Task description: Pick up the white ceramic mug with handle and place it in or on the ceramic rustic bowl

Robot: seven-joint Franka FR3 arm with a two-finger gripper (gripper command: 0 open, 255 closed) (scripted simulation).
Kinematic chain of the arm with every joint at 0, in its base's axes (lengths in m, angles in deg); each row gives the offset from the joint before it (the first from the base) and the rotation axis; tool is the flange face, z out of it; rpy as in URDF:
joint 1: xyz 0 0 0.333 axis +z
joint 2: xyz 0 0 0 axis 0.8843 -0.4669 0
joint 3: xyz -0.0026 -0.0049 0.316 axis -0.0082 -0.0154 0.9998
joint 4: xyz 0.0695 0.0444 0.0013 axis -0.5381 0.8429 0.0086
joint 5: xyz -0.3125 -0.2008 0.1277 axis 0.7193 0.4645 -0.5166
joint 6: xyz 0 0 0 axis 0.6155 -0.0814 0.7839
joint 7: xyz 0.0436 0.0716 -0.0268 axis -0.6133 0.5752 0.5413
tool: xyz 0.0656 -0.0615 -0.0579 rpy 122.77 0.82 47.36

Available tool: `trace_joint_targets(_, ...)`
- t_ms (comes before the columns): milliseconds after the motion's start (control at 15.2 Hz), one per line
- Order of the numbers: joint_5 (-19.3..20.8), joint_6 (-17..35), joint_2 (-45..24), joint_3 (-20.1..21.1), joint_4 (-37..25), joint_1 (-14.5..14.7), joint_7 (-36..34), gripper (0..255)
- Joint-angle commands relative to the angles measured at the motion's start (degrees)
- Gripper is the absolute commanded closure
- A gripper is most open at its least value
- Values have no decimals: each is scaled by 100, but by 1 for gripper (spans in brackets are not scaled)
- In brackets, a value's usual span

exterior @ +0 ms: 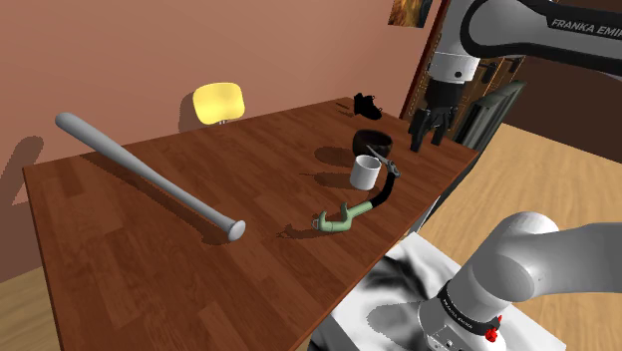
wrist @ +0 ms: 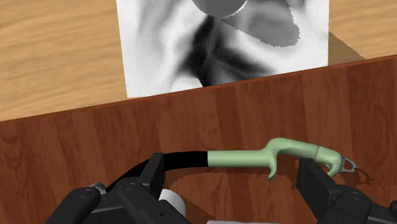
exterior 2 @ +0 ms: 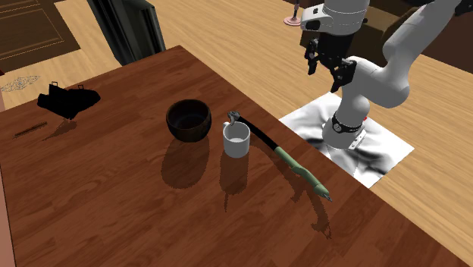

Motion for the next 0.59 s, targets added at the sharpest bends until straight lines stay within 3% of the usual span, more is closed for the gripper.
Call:
trace_joint_targets(0, 0, 0, 0, 0, 0, 0, 0, 0)
trace_joint_targets(528, 196, 1907, -829, -263, 643, -62, 206, 0)
